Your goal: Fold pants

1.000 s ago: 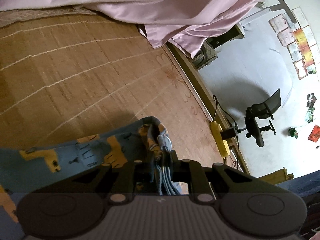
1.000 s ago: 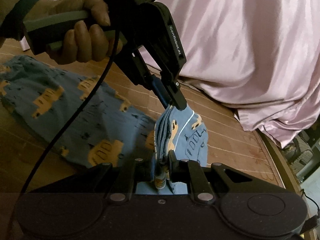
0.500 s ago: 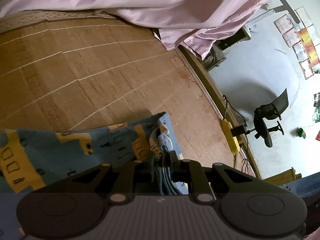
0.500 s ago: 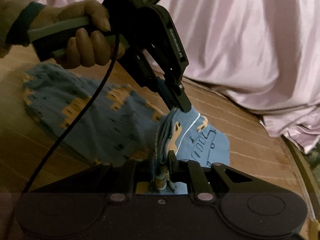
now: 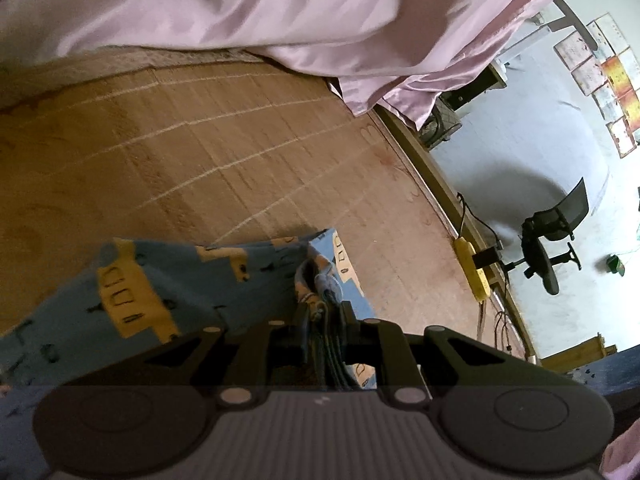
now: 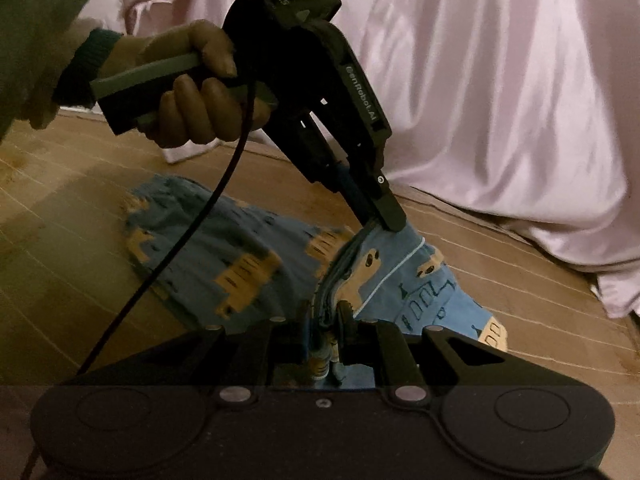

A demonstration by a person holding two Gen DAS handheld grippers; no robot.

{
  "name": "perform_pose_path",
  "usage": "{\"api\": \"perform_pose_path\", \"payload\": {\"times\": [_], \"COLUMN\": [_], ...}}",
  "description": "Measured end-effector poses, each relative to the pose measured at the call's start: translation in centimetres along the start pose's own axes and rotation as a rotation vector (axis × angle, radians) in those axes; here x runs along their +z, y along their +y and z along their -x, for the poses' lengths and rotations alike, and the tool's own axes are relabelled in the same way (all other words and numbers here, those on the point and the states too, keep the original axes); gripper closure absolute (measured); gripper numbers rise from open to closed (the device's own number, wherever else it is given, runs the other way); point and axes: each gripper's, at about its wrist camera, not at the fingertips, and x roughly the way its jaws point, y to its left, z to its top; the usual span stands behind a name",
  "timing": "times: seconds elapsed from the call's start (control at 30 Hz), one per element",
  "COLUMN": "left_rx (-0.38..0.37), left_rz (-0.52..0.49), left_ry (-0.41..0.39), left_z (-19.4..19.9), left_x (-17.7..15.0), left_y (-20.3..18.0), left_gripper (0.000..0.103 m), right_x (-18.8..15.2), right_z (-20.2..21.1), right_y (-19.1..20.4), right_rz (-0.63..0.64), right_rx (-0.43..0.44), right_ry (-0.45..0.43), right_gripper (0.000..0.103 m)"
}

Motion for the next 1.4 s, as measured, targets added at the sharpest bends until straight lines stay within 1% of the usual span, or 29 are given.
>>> {"api": "perform_pose_path", "payload": {"times": [0.13, 0.23, 0.33, 0.47, 0.6, 0.73, 0.8, 0.83, 0.87, 0.9, 0.93, 0.97, 1.0, 1.03, 1.07, 1.1, 1.13, 1.2, 1.3, 1.33, 1.4], "left_rx": [0.033, 0.055, 0.094, 0.125, 0.135, 0.147, 0.161, 0.17, 0.18, 0.196, 0.2, 0.198, 0.2, 0.208, 0.222, 0.243, 0.268, 0.319, 0.341, 0.337, 0.341], "left_rz": [-0.028, -0.021, 0.006, 0.038, 0.095, 0.085, 0.077, 0.075, 0.075, 0.075, 0.071, 0.061, 0.042, 0.02, -0.004, -0.026, -0.046, -0.096, -0.137, -0.137, -0.148], "left_ry": [-0.02, -0.025, -0.016, 0.004, 0.018, 0.022, 0.027, 0.03, 0.031, 0.031, 0.03, 0.025, 0.011, 0.0, -0.015, -0.037, -0.062, -0.12, -0.205, -0.22, -0.219], "left_z": [1.9, 2.7, 2.9, 2.7, 2.5, 2.4, 2.2, 2.1, 1.9, 1.8, 1.7, 1.9, 2.1, 2.3, 2.7, 3.1, 3.6, 4.4, 4.7, 4.5, 3.3], "left_x": [-0.6, -1.2, -1.8, -2.8, -3.4, -3.6, -3.7, -3.7, -3.7, -3.7, -3.8, -3.9, -4.1, -4.3, -4.4, -4.6, -4.8, -5.2, -6.0, -6.2, -6.7], "left_y": [0.7, 1.4, 2.6, 4.5, 6.6, 7.0, 6.9, 6.9, 6.9, 6.9, 7.0, 7.0, 6.8, 6.6, 6.4, 6.0, 5.5, 4.3, 2.5, 2.0, 1.0], "left_gripper": [0.087, 0.087, 0.087, 0.087, 0.087, 0.087, 0.087, 0.087, 0.086, 0.085, 0.08, 0.079, 0.073, 0.062, 0.057, 0.046, 0.041, 0.036, 0.034, 0.034, 0.034], "right_x": [0.8, 1.1, 0.9, 0.7, 0.7, 0.4, 0.1, -0.1, -0.1, -0.2, -0.4, -0.5, -0.7, -0.9, -1.0, -1.2, -1.4, -1.8, -2.4, -2.6, -3.1], "right_z": [-1.3, -2.2, -3.1, -4.3, -4.7, -5.1, -5.6, -5.7, -5.9, -5.7, -5.4, -4.9, -4.4, -3.6, -3.1, -2.6, -2.2, -1.9, -3.1, -3.3, -3.7], "right_y": [0.5, 0.8, 1.4, 2.0, 2.6, 2.8, 3.0, 3.1, 3.1, 3.0, 2.9, 2.6, 2.4, 1.9, 1.4, 0.4, -0.5, -2.9, -6.5, -7.2, -8.6], "right_rz": [-0.021, -0.025, -0.022, -0.038, -0.021, -0.024, -0.024, -0.029, -0.033, -0.036, -0.037, -0.029, -0.013, 0.016, 0.037, 0.052, 0.052, 0.027, -0.026, -0.039, -0.074], "right_rx": [0.086, 0.14, 0.17, 0.199, 0.211, 0.217, 0.221, 0.226, 0.229, 0.236, 0.243, 0.238, 0.222, 0.188, 0.154, 0.103, 0.06, -0.039, -0.23, -0.271, -0.298], "right_ry": [0.001, 0.017, 0.046, 0.084, 0.093, 0.106, 0.116, 0.117, 0.116, 0.118, 0.116, 0.107, 0.098, 0.085, 0.079, 0.073, 0.073, 0.089, 0.165, 0.169, 0.157], "right_gripper": [0.09, 0.09, 0.09, 0.09, 0.09, 0.089, 0.081, 0.07, 0.054, 0.046, 0.035, 0.032, 0.031, 0.026, 0.021, 0.019, 0.018, 0.016, 0.015, 0.015, 0.012]}}
